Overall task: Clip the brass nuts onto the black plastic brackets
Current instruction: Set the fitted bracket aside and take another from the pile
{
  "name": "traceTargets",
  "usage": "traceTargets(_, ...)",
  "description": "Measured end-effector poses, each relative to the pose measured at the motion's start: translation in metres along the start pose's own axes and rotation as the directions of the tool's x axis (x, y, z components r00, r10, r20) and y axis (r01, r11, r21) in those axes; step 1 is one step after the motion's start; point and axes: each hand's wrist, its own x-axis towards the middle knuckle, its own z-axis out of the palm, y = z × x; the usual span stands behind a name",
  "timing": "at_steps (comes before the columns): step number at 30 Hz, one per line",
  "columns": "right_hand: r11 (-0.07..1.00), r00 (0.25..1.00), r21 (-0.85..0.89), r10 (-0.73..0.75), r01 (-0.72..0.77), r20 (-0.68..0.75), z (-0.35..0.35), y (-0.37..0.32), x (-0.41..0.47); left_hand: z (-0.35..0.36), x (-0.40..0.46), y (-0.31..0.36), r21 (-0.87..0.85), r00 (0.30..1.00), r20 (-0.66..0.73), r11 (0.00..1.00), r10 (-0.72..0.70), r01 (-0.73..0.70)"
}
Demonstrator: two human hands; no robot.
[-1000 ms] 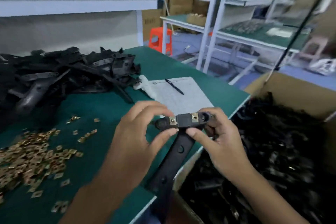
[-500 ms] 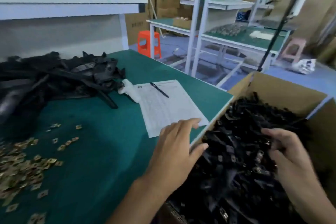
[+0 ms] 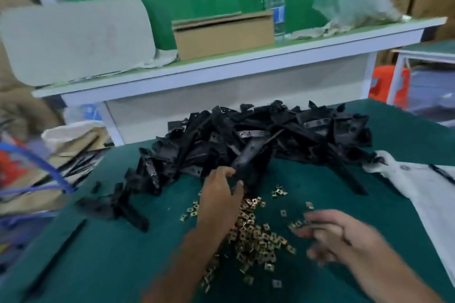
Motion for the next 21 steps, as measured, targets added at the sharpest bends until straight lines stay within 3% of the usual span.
traceTargets(1, 0.976, 1.000, -0.216, -0.014, 0.020, 0.026, 0.028, -0.009, 0.007, 0.003, 0.017, 0.000, 0.016, 0.998, 0.006, 0.998, -0.059, 0.059)
traceTargets(2, 0.915, 0.983, -0.372, -0.106, 0.156, 0.151, 0.050, -0.006, 0.019, 0.007, 0.033, 0.002, 0.018, 0.993, 0.029, 0.993, -0.116, 0.116)
traceTargets(4, 0.738, 0.909, -0.539, -0.260, 0.405, 0.327, 0.079, 0.016, 0.044, 0.021, 0.056, 0.008, -0.008, 0.978, 0.091, 0.982, -0.186, 0.188)
traceTargets(6, 0.615, 0.851, -0.590, -0.329, 0.522, 0.410, 0.085, 0.021, 0.059, 0.035, 0.071, 0.011, -0.028, 0.980, 0.094, 0.983, -0.178, 0.181)
traceTargets(9, 0.446, 0.760, -0.618, -0.314, 0.647, 0.569, 0.086, 0.045, 0.063, 0.044, 0.082, 0.009, 0.151, 0.989, 0.073, 0.981, -0.132, 0.120)
traceTargets(11, 0.355, 0.752, -0.663, -0.342, 0.659, 0.564, 0.085, 0.057, 0.071, 0.040, 0.083, 0.004, 0.286, 0.990, 0.092, 0.955, -0.104, 0.074)
traceTargets(12, 0.359, 0.758, -0.669, -0.338, 0.651, 0.557, 0.085, 0.061, 0.074, 0.036, 0.082, 0.003, 0.333, 0.991, 0.098, 0.942, -0.087, 0.050)
traceTargets(14, 0.266, 0.722, -0.674, -0.328, 0.689, 0.609, 0.087, 0.058, 0.077, 0.026, 0.075, 0.002, 0.364, 0.999, 0.051, 0.931, -0.015, -0.005)
traceTargets(16, 0.490, 0.754, -0.581, -0.323, 0.650, 0.572, 0.090, 0.054, 0.079, 0.010, 0.060, 0.005, 0.283, 0.997, -0.057, 0.959, 0.047, -0.029)
traceTargets(17, 0.541, 0.773, -0.570, -0.289, 0.618, 0.564, 0.088, 0.053, 0.080, 0.000, 0.050, 0.006, 0.195, 0.993, -0.108, 0.980, 0.051, -0.029)
traceTargets(18, 0.530, 0.759, -0.562, -0.293, 0.635, 0.582, 0.086, 0.051, 0.077, -0.010, 0.039, 0.007, 0.076, 0.987, -0.153, 0.997, 0.044, -0.033)
traceTargets(21, 0.518, 0.838, -0.666, -0.235, 0.537, 0.493, 0.079, 0.055, 0.077, -0.032, 0.003, 0.007, -0.348, 0.970, -0.229, 0.938, -0.079, -0.006)
